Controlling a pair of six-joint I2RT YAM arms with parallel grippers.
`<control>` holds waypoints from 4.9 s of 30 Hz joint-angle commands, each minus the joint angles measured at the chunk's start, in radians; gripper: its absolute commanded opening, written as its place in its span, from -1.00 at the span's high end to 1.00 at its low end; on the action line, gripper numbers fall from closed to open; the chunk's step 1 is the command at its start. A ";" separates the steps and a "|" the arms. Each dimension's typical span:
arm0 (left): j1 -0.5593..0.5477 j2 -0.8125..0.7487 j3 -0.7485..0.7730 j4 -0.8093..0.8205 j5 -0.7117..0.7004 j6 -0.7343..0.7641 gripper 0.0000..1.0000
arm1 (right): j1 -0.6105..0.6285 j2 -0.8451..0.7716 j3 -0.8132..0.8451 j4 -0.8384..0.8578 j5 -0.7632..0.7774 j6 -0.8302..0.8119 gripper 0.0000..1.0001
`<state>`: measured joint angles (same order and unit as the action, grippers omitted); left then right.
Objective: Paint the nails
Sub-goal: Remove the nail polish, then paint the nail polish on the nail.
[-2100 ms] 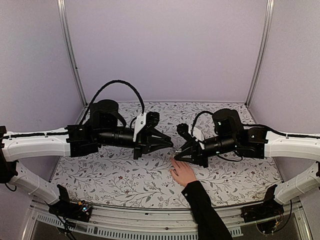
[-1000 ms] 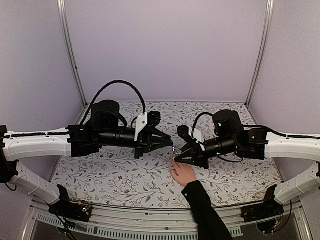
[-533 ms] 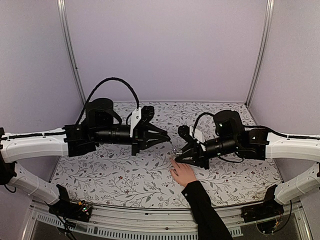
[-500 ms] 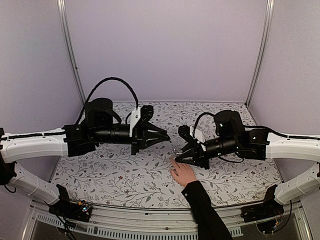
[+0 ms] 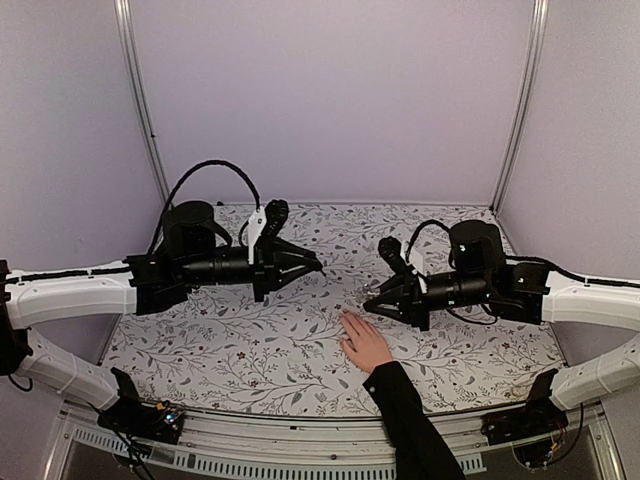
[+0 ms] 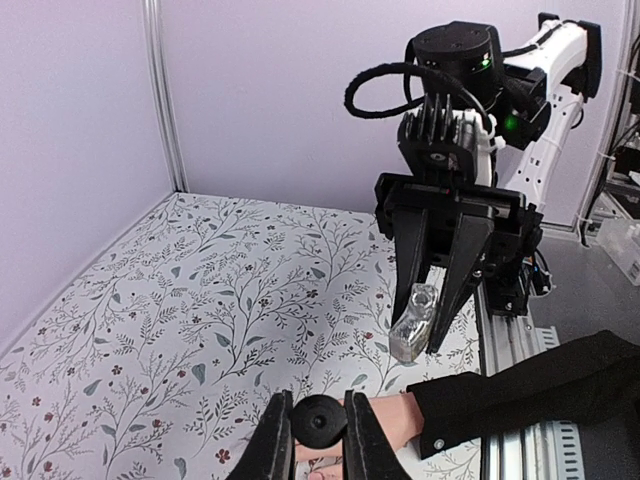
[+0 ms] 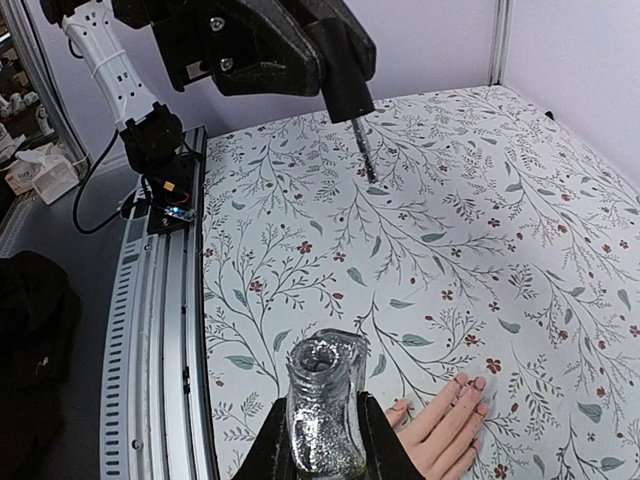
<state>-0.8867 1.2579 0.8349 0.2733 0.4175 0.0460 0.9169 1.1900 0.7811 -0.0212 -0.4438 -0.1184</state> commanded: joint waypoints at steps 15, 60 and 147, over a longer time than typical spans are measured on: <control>0.064 0.093 -0.126 0.207 0.040 -0.129 1.00 | -0.168 -0.099 -0.114 0.133 -0.052 0.114 1.00; 0.135 0.557 0.079 0.212 0.175 -0.134 1.00 | -0.237 -0.046 -0.072 0.114 -0.088 0.095 1.00; 0.184 0.755 0.240 0.075 0.245 -0.173 1.00 | -0.262 -0.036 -0.098 0.156 -0.119 0.105 1.00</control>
<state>-0.7174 1.9919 1.0542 0.3599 0.6514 -0.1249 0.6643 1.1477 0.6933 0.0994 -0.5537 -0.0154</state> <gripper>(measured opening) 0.149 0.166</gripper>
